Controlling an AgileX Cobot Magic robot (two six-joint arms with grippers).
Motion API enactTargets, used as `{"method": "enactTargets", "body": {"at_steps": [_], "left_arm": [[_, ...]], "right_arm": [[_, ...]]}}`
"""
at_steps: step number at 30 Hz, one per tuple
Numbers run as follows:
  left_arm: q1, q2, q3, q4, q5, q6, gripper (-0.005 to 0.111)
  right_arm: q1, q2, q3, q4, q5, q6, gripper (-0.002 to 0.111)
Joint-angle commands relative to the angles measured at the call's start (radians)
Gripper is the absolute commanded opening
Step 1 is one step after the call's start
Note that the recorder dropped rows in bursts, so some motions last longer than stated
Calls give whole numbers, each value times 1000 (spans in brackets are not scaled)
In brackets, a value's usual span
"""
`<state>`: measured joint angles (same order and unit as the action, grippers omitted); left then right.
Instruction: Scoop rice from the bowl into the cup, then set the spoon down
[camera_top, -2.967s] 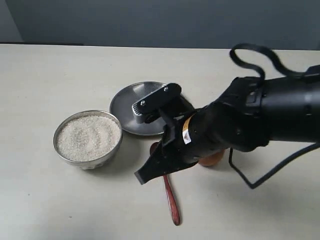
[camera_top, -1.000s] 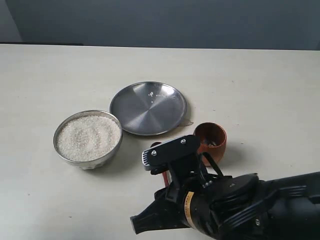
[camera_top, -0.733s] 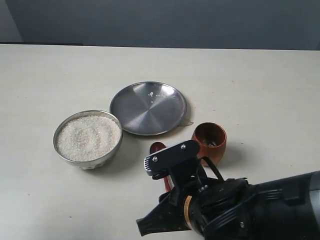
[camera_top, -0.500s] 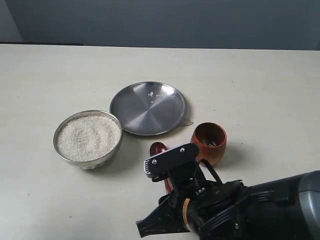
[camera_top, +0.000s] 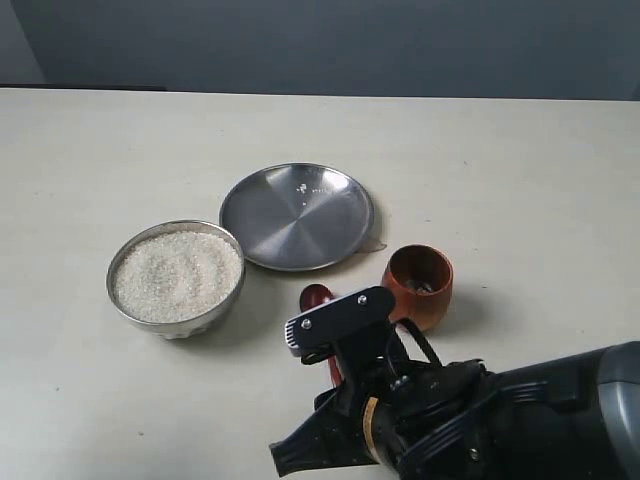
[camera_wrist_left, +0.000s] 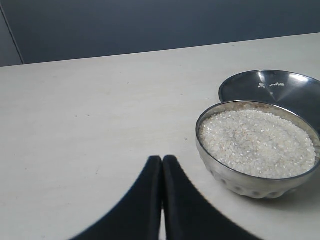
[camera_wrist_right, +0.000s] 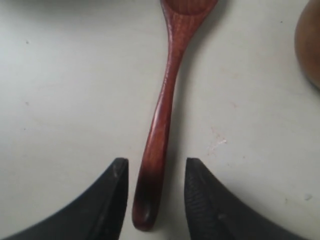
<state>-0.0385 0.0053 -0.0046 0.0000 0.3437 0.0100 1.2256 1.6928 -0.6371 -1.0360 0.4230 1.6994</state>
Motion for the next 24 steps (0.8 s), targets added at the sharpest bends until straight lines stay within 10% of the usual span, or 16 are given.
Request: {"method": "enactTargets", "body": {"at_steps": [1, 12, 20, 24], "left_arm": [[-3, -5, 5, 0, -9, -2, 0], [-3, -5, 5, 262, -90, 38, 0], [-3, -5, 5, -449, -354, -89, 0], [-3, -5, -89, -430, -327, -73, 0]], "right_arm": [[2, 2, 4, -31, -23, 5, 37], [2, 2, 4, -81, -68, 6, 37], [2, 2, 4, -107, -77, 10, 37], [2, 2, 4, -115, -72, 30, 37]]}}
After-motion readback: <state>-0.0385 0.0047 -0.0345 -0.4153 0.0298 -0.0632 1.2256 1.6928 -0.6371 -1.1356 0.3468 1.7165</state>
